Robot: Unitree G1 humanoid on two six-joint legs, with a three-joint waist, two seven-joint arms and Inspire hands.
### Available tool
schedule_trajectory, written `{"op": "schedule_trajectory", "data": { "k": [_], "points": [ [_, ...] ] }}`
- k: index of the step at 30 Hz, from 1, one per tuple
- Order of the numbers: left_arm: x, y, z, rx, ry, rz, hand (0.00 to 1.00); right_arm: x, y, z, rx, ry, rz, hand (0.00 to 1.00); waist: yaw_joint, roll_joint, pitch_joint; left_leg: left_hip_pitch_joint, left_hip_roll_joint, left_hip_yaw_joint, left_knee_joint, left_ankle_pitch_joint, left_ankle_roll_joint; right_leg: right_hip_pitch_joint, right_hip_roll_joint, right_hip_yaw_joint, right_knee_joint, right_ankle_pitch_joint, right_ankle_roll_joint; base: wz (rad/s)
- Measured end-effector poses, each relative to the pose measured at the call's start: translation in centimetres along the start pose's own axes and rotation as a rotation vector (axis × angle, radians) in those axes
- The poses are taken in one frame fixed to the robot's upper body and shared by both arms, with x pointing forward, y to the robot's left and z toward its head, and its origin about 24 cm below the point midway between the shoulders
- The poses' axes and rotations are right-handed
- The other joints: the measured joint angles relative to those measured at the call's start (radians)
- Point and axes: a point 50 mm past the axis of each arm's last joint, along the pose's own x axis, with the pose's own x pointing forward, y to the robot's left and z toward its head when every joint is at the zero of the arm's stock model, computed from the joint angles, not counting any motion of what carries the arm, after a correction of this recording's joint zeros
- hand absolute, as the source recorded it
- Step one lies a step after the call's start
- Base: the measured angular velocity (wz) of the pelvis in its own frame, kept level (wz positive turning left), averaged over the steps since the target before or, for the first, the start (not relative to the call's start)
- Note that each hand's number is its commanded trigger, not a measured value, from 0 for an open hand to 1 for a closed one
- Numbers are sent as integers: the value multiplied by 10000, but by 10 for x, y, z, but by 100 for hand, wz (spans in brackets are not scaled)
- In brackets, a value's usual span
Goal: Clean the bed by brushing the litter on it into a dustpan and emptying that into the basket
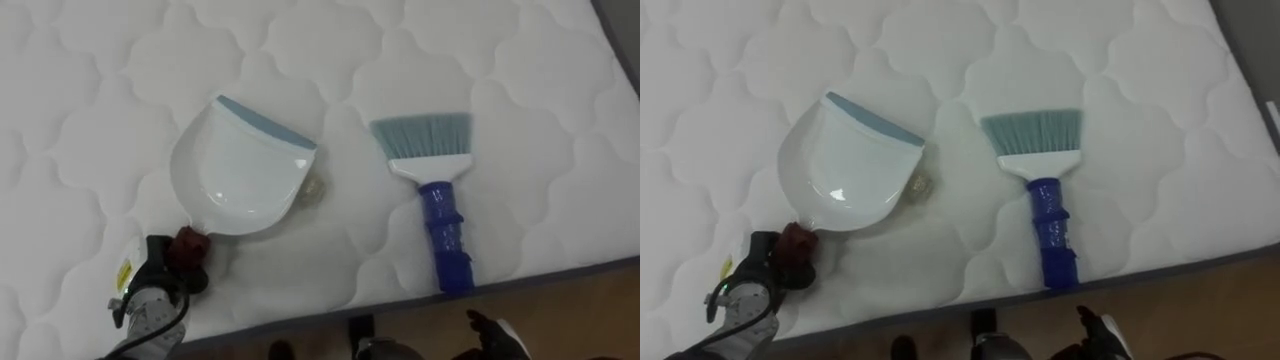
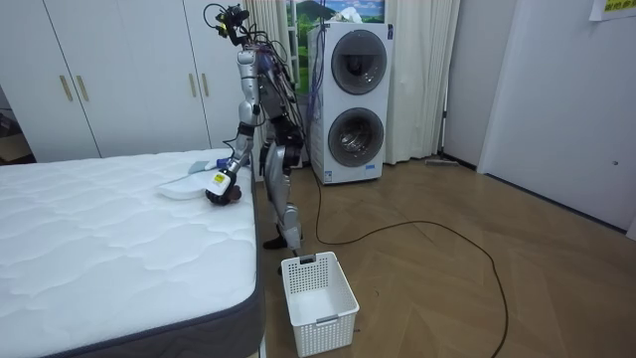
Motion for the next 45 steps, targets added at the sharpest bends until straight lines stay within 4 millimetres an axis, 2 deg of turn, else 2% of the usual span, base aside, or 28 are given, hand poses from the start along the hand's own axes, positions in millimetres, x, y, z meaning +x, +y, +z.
{"op": "schedule_trajectory", "data": {
  "k": [7,11,14,16,24,30,35,41,45],
  "points": [
    [7,23,3,1281,-795,1299,100,0,-4,-3,246,54,-125,0,10,65,-29,-207,9,-2,332,-24,35,-30,-38,-131,53,9,-14,7],
    [7,27,5,1472,-1078,1944,100,-1,-5,-5,379,109,-109,0,40,148,-66,-245,10,7,382,-86,101,-30,-38,-181,99,74,18,1],
    [5,27,4,1574,-1263,2227,100,-2,-8,-10,454,211,-104,0,32,232,-114,-280,-1,4,415,-89,112,-29,-136,-329,126,108,3,1],
    [1,25,0,1665,-1389,2252,100,-3,-11,-14,503,223,-80,0,52,334,-178,-259,-1,0,447,-95,120,-11,-140,-328,130,110,2,0],
    [-10,18,-20,2280,-1424,1830,100,-3,-16,-16,720,184,42,0,81,467,-153,-214,-1,34,377,-97,112,-24,-96,-259,221,95,-9,-1],
    [-19,14,-39,2771,-1241,1436,100,-5,-18,-23,1115,341,174,0,170,462,-155,-133,-4,121,264,-97,112,-33,-67,-154,218,88,1,-4],
    [-20,14,-41,2783,-1153,1295,100,-6,-19,-26,1572,444,85,0,251,426,-173,-122,-8,97,193,-96,112,-29,-65,-156,209,61,11,1],
    [-18,22,-47,2900,-1110,1379,100,-6,-30,-29,3529,574,-820,0,274,351,-214,-106,-20,117,159,-109,128,-40,-41,-35,192,32,51,-1],
    [-23,25,-59,3047,-834,1378,100,-7,-40,-31,5049,631,-1886,0,264,288,-244,24,-28,244,159,-122,141,4,-40,7,203,30,57,-8]
  ]
}}
